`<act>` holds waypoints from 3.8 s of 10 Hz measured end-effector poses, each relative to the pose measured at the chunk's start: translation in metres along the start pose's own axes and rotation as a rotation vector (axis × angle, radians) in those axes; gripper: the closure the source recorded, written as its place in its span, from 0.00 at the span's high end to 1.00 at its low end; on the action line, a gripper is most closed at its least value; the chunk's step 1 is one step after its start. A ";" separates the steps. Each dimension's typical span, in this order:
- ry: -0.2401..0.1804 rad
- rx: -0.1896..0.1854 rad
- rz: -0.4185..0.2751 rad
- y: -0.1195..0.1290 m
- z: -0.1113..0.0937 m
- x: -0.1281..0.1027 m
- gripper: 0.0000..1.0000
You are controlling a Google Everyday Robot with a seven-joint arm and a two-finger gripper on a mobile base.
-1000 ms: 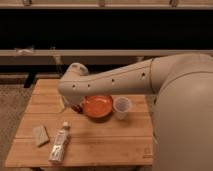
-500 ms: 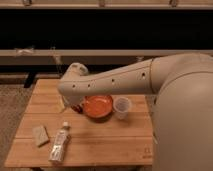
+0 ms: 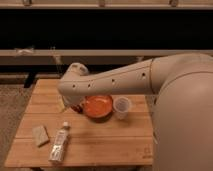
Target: Move the arm in a circular motion
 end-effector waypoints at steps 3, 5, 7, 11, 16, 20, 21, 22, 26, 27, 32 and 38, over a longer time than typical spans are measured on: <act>0.000 0.000 0.000 0.000 0.000 0.000 0.80; -0.002 0.000 0.000 0.000 -0.001 -0.001 0.80; -0.001 0.001 0.000 0.000 -0.001 0.000 0.80; 0.014 0.021 -0.036 0.019 -0.011 0.002 0.80; 0.046 0.075 0.019 0.039 -0.049 0.069 0.80; 0.060 0.097 0.215 -0.026 -0.073 0.142 0.80; 0.058 0.101 0.259 -0.045 -0.080 0.157 0.80; 0.056 0.111 0.302 -0.068 -0.087 0.169 0.80; 0.043 0.143 0.414 -0.167 -0.109 0.164 0.80; 0.040 0.144 0.423 -0.186 -0.110 0.152 0.80; 0.028 0.135 0.365 -0.202 -0.092 0.062 0.80; 0.049 0.106 0.125 -0.110 -0.053 -0.051 0.80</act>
